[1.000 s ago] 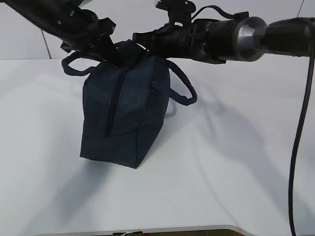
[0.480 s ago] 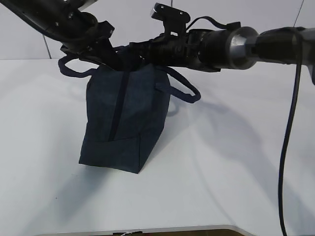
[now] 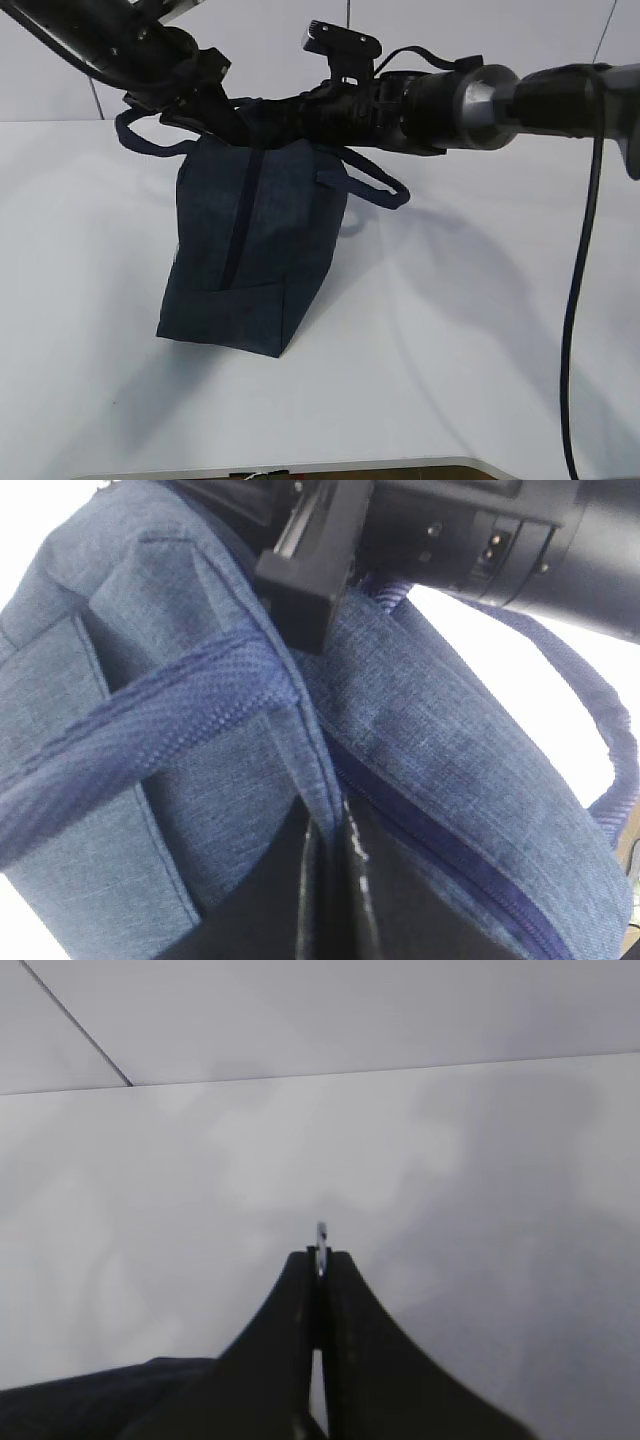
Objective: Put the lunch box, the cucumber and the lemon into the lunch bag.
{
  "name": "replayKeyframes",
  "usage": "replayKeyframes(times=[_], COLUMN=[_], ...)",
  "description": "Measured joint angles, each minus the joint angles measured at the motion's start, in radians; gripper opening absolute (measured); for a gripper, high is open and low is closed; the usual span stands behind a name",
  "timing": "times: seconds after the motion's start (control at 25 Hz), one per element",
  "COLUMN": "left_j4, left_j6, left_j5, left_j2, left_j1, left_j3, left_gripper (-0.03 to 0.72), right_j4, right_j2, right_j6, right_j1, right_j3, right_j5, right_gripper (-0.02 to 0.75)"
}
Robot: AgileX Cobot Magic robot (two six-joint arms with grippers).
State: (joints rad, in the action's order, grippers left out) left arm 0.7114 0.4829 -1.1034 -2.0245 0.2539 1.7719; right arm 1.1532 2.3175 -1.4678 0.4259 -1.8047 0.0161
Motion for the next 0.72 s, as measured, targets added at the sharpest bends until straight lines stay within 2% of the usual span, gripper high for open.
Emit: replayKeyframes(times=[0.72], left_j4=[-0.007], left_j6=[0.028], left_j5=[-0.021], left_j2=[0.000], left_j1=[0.000], left_j3=[0.000], left_gripper=[-0.014], right_j4=[0.046], right_j2=[0.016], right_j6=[-0.009], right_j1=[0.007], right_j3=[0.002], right_j5=[0.001], right_gripper=[0.005])
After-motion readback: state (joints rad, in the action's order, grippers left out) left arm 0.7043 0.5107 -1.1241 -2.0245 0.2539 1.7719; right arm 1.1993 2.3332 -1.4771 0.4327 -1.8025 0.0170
